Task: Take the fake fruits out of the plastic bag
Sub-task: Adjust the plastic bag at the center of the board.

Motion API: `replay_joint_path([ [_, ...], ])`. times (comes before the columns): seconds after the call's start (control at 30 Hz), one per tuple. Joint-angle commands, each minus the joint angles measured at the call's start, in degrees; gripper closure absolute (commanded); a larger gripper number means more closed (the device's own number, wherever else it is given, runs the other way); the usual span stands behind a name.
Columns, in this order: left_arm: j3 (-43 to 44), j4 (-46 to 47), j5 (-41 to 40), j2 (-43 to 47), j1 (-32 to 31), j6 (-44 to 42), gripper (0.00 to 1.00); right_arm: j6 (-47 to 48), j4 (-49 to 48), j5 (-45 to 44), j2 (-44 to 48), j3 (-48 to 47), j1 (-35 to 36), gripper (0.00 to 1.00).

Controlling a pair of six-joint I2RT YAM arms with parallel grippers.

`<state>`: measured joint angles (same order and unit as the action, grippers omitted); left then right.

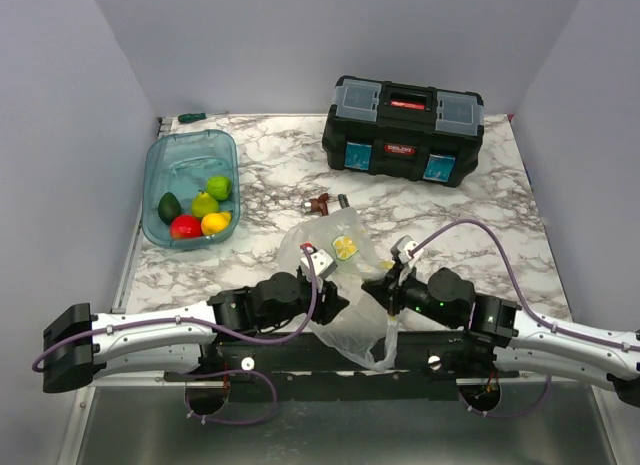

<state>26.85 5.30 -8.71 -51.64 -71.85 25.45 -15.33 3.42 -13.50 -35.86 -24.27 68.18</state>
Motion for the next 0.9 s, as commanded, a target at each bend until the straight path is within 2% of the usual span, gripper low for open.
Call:
replay_joint_path([
  [0.0,-0.9,1.7,-11.0,-0.6,-0.3,0.7,0.48,-2.4,-1.9,4.1,-3.7,-2.8,0.1,0.99],
  [0.33,-3.6,6.7,-17.7,-5.3,1.5,6.7,0.42,-2.8,-5.7,10.9,-13.0,-8.1,0.1,0.99],
  [0.53,-7.7,6.3,-15.5,-5.0,6.7,13.9,0.35,-1.9,-5.0,11.2,-14.5,-9.4,0.1,0.99],
  [0.7,-9.4,9.5,-13.6,-6.7,10.6,14.3,0.34,-1.6,-5.0,13.1,-12.1,-8.9,0.0,0.99],
  [0.87,-9.0,13.2,-9.0,-10.9,12.6,14.4,0.32,-1.0,-4.7,8.9,-11.9,-8.7,0.1,0.99],
])
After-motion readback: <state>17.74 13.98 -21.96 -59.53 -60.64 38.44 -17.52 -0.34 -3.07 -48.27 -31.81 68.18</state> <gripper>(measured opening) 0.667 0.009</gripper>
